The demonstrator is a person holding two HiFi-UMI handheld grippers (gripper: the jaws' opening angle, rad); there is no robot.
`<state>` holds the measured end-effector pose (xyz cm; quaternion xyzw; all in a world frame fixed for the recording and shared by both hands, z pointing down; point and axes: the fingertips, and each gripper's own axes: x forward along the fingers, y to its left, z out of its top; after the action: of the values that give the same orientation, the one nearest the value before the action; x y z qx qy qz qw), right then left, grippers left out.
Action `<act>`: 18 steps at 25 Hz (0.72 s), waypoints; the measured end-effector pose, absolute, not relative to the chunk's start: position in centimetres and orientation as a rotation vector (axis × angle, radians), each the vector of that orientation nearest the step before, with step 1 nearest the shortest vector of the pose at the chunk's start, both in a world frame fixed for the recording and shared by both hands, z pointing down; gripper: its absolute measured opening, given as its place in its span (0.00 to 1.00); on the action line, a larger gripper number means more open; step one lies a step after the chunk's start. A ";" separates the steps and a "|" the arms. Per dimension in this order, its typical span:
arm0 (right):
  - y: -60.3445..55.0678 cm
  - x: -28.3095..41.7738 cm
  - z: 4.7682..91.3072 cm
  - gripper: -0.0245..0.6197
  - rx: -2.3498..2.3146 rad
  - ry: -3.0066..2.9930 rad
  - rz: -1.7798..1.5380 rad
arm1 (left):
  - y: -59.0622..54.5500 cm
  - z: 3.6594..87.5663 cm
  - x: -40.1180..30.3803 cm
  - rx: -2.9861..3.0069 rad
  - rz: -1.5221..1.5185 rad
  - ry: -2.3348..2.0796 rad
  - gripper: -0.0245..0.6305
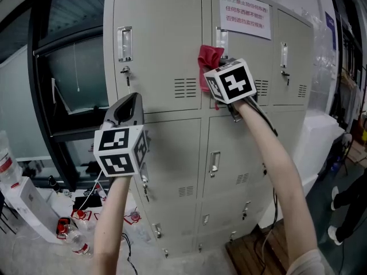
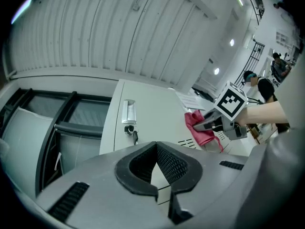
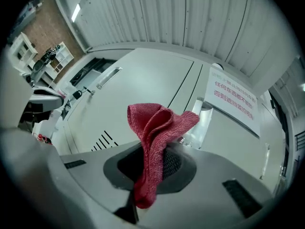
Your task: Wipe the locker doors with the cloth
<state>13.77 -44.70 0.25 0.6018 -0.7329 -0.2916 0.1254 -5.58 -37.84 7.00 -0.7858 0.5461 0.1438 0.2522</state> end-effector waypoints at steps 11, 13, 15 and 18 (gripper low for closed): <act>-43.4 13.2 0.3 0.08 1.706 -2.227 -0.862 | -37.5 7.2 -5.9 -2.133 0.384 1.488 0.06; -41.9 11.5 0.6 0.08 1.639 -2.315 -0.881 | -37.3 7.7 -6.3 -2.131 0.371 1.490 0.06; -40.5 9.5 0.9 0.08 1.572 -2.401 -0.891 | -37.1 8.2 -7.0 -2.124 0.364 1.498 0.06; -39.2 5.8 1.5 0.08 1.469 -2.504 -0.913 | -36.9 8.8 -8.6 -2.113 0.360 1.523 0.06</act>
<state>5.83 -39.16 1.53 0.4820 -0.8218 -0.2998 0.0490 -8.58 -36.91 8.76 -0.7773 0.5604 0.1325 0.2534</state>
